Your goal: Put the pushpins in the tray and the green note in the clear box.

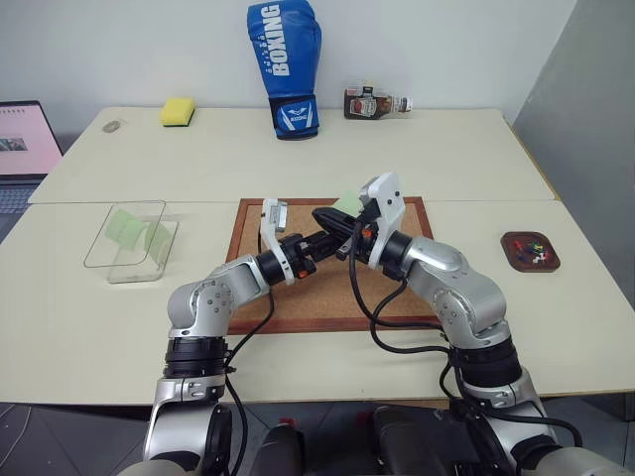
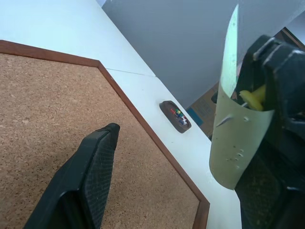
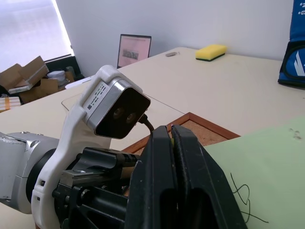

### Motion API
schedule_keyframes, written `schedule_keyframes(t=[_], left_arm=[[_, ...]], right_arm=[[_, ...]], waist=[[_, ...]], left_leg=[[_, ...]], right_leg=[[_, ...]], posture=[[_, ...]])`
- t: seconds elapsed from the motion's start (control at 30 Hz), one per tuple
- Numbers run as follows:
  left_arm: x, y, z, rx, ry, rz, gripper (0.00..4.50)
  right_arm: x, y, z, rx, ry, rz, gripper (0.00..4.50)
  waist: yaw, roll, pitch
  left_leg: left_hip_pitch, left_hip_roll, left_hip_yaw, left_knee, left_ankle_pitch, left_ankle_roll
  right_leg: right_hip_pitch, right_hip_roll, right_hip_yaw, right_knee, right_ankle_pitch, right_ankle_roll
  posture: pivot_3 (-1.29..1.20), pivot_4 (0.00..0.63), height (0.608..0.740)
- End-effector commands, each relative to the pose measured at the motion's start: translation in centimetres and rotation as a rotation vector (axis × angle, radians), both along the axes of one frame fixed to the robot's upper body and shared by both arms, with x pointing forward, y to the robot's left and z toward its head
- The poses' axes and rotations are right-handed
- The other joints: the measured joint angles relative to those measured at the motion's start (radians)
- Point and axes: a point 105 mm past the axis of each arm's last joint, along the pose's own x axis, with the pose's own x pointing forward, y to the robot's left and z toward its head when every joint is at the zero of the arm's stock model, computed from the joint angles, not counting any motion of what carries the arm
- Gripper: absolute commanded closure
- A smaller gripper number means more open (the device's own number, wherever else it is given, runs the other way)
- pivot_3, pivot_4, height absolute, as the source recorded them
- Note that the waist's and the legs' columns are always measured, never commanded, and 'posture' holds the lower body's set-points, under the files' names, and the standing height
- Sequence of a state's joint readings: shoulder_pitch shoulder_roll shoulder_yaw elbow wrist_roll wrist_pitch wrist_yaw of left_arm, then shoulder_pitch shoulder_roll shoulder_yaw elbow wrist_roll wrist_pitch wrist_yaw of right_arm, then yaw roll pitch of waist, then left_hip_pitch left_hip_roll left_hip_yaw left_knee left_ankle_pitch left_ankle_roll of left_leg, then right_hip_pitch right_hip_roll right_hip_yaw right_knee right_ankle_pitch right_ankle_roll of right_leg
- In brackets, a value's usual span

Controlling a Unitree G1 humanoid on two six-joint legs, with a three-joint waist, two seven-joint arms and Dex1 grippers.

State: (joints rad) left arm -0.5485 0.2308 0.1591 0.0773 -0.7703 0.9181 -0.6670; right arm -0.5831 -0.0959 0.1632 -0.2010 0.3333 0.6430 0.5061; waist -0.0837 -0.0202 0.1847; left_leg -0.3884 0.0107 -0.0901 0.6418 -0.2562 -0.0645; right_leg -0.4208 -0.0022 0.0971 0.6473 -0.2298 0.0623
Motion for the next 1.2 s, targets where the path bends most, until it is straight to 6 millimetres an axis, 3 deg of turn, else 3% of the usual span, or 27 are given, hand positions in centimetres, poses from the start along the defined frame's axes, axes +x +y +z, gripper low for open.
schedule_keyframes(t=[0.03,0.47,1.03,1.2], left_arm=[[-0.3,-0.2,1.9,-0.037,-0.076,-0.019,1.85],[-0.5,-0.1,1.9,-0.031,-0.077,-0.019,4.42],[1.2,3.2,-0.6,-0.044,0.072,0.131,4.42],[1.1,2.9,-0.8,-0.016,0.068,0.113,4.42]], right_arm=[[-0.4,0.2,0.2,0.002,-0.016,0.007,4.5],[0.3,-0.3,0.2,-0.01,-0.026,-0.026,4.5],[0.9,-1.3,0.7,-0.006,-0.052,-0.076,4.5],[0.9,-1.6,1.1,0.004,-0.059,-0.094,4.5]], waist=[[0.0,0.0,0.0],[0.0,0.0,0.0],[0.0,0.0,0.0],[0.0,0.0,0.0]], left_leg=[[0.0,0.0,0.0,0.0,0.0,0.0],[0.0,0.0,0.0,0.0,0.0,0.0],[0.0,0.0,0.0,0.0,0.0,0.0],[0.0,0.0,0.0,0.0,0.0,0.0]], right_leg=[[0.0,0.0,0.0,0.0,0.0,0.0],[0.0,0.0,0.0,0.0,0.0,0.0],[0.0,0.0,0.0,0.0,0.0,0.0],[0.0,0.0,0.0,0.0,0.0,0.0]], posture=[[0.0,0.15,0.74],[0.0,0.15,0.74],[0.0,0.15,0.74],[0.0,0.15,0.74]])
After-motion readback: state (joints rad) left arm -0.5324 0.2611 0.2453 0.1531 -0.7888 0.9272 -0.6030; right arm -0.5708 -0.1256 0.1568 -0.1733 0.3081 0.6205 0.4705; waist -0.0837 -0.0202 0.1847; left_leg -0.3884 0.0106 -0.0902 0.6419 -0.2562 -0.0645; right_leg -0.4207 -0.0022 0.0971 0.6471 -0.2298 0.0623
